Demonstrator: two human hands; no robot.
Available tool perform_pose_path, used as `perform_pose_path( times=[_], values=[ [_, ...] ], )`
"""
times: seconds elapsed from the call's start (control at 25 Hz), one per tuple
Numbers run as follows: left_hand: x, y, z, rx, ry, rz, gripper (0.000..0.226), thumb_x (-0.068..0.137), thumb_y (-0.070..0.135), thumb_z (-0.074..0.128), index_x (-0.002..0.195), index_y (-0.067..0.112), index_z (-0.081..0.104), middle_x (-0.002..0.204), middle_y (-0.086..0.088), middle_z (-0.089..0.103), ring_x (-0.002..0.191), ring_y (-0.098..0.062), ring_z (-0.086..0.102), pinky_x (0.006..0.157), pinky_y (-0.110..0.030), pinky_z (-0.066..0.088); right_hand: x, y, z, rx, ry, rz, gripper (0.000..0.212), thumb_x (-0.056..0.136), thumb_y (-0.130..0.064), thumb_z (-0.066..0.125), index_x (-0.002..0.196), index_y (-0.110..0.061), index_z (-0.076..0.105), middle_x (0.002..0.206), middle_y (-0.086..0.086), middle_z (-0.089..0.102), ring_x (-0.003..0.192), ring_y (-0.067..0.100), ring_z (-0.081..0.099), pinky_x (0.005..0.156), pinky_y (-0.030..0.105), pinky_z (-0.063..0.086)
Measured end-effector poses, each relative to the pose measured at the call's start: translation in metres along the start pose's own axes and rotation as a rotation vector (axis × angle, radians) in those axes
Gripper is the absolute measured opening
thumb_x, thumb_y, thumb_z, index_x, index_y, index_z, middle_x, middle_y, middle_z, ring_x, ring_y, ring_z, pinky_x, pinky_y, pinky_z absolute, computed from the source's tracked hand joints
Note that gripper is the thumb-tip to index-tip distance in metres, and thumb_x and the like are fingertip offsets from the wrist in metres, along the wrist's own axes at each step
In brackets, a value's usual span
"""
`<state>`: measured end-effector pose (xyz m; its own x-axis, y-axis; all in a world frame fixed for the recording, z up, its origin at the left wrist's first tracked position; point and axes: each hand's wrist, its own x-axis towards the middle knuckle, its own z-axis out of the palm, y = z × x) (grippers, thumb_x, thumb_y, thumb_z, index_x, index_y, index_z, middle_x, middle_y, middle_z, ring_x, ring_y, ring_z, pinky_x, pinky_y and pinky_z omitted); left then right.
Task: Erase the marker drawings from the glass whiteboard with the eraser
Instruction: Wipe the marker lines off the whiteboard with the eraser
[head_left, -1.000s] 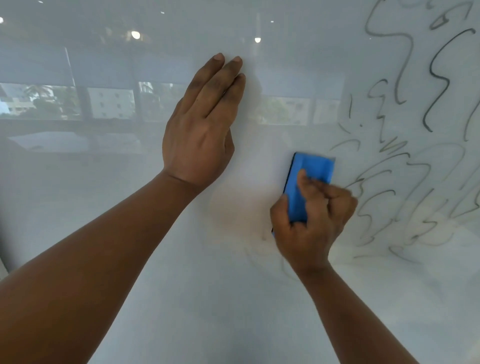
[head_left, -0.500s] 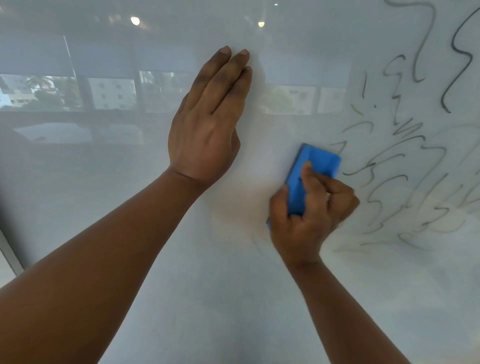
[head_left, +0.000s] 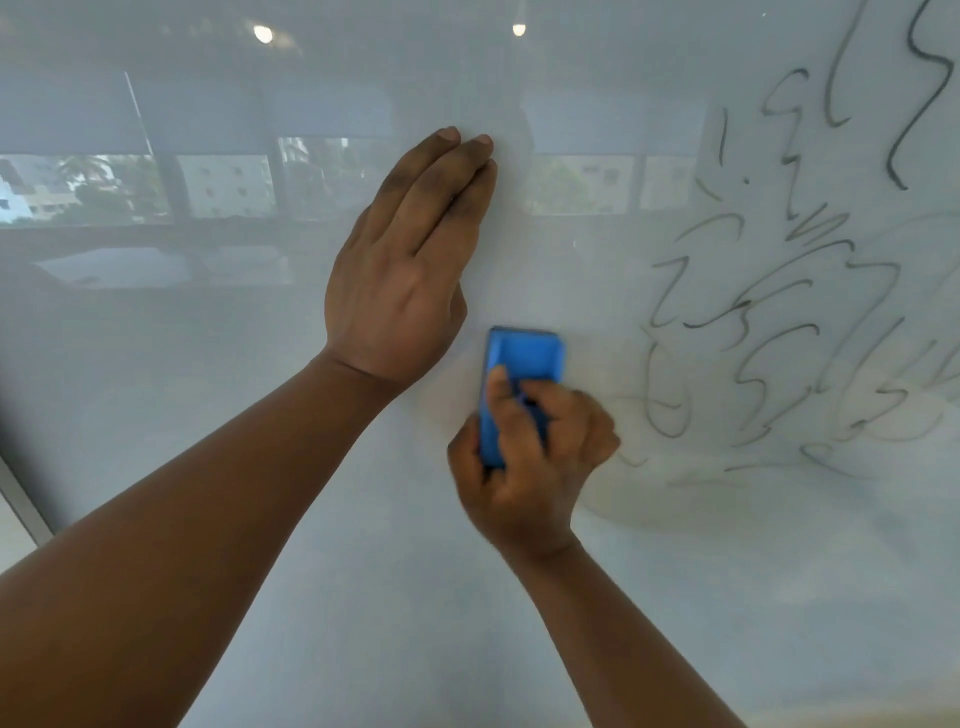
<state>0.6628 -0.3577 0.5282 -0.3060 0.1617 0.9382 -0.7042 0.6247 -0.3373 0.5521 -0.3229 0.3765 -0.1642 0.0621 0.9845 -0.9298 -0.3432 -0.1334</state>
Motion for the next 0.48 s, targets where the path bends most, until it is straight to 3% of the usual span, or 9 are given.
perform_pose_path(
  times=[0.12,0.32,0.48],
  values=[
    [-0.007,0.003,-0.002,0.002,-0.020,0.017,0.044,0.094,-0.018,0.038,0.131,-0.008,0.059,0.135,-0.020,0.060,0.132,-0.037,0.050,0.114,-0.037,0.041,-0.026,0.021,-0.025,-0.032,-0.106,-0.110,0.050,0.071,-0.022,0.075,0.118,-0.027,0.060,0.112,0.001,0.049,0.099,0.031,0.050,0.077,0.053,0.047],
    [-0.015,0.007,0.002,0.035,-0.017,0.034,0.044,0.093,-0.020,0.043,0.132,-0.008,0.059,0.135,-0.021,0.060,0.133,-0.036,0.050,0.116,-0.036,0.039,0.000,0.036,-0.017,-0.039,0.021,0.125,0.039,0.082,-0.027,0.070,0.119,-0.022,0.061,0.115,0.003,0.050,0.099,0.036,0.052,0.087,0.047,0.039],
    [-0.022,0.009,0.003,0.032,-0.021,0.036,0.044,0.094,-0.017,0.038,0.133,-0.007,0.057,0.136,-0.020,0.059,0.134,-0.036,0.048,0.115,-0.039,0.040,-0.027,0.035,-0.021,-0.024,-0.109,-0.142,0.048,0.077,-0.026,0.073,0.123,-0.029,0.060,0.115,-0.001,0.050,0.099,0.029,0.050,0.082,0.046,0.041]
  ],
)
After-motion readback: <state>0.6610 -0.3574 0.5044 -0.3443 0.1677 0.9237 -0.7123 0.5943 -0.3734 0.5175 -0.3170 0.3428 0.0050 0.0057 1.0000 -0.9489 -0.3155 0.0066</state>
